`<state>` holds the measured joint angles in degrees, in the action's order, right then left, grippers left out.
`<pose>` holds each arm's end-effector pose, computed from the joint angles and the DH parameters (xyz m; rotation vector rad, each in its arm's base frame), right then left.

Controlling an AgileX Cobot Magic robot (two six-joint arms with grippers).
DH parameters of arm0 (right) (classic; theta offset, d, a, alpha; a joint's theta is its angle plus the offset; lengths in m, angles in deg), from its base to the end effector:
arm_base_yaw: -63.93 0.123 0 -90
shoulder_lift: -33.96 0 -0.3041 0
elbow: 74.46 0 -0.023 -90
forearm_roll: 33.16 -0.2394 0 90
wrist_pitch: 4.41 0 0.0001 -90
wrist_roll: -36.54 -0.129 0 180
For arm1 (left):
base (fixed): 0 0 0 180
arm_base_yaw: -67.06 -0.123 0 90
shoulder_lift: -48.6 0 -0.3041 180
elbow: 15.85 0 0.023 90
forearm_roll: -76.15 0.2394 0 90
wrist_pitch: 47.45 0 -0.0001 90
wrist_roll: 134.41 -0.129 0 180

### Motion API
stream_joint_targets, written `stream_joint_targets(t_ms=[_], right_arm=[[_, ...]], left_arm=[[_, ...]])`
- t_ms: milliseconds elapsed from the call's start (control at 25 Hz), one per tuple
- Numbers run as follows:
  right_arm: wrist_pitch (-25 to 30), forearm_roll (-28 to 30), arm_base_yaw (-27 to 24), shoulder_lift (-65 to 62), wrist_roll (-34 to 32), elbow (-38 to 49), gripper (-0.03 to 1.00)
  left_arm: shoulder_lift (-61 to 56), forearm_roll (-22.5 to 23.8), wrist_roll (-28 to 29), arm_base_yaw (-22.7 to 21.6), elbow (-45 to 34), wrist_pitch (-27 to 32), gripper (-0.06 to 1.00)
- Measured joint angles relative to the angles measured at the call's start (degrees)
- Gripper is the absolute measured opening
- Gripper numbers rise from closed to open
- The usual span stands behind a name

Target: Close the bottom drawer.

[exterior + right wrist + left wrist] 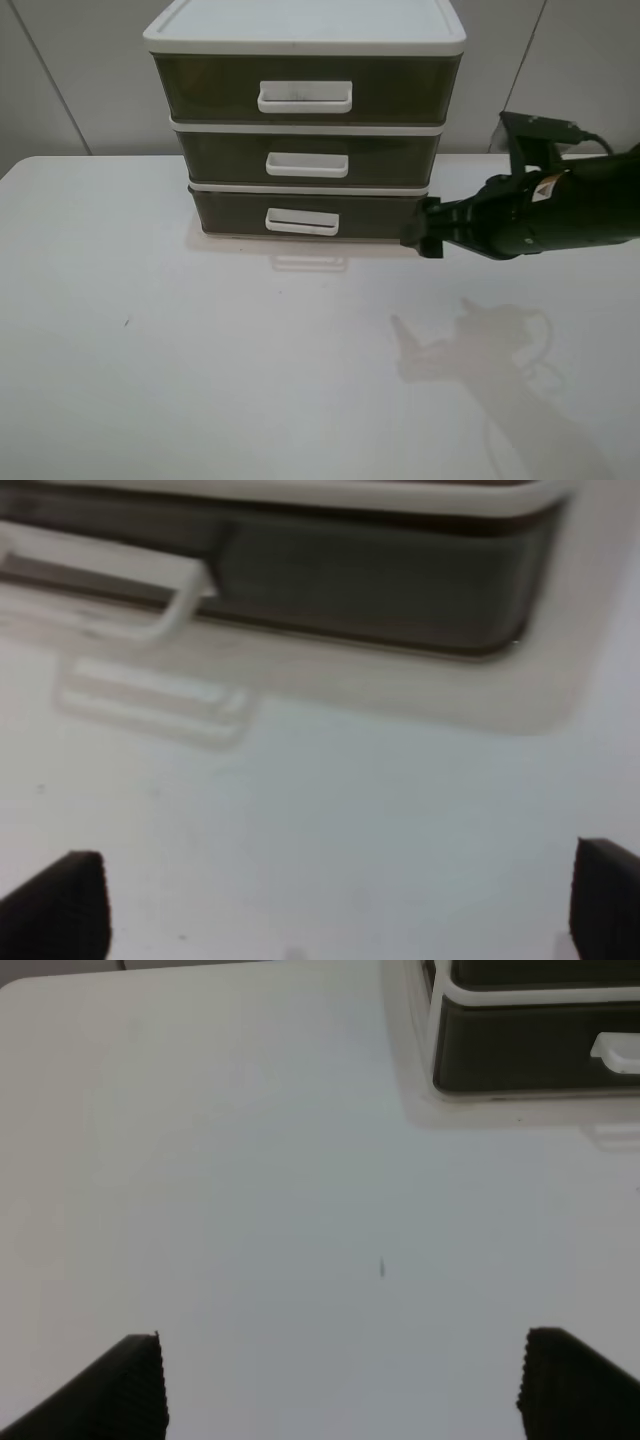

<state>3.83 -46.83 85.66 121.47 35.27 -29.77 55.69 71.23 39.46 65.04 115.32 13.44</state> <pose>0.2418 0.1011 0.1839 -0.1645 2.4680 0.3204 -0.0012 -0.0097 0.2558 0.0774 2.0343 -0.0133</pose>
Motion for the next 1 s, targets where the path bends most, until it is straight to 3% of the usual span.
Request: stream_joint_targets(t_ms=[240,400,640,1000], right_arm=[[18.6,4.6,-16.2,-21.5,0.2,0.0,0.82],[28.3,7.3,-22.9,-38.1,2.3,0.0,0.82],[41.9,7.9,-23.8,-59.5,5.2,-1.1,0.82],[51.6,9.0,-23.8,-77.6,5.5,-2.1,0.82]], left_arm=[[0.0,0.0,0.0,0.0,0.0,0.0,0.72],[0.0,0.0,0.0,0.0,0.0,0.0,0.72],[0.0,0.0,0.0,0.0,0.0,0.0,0.72],[0.0,0.0,0.0,0.0,0.0,0.0,0.72]])
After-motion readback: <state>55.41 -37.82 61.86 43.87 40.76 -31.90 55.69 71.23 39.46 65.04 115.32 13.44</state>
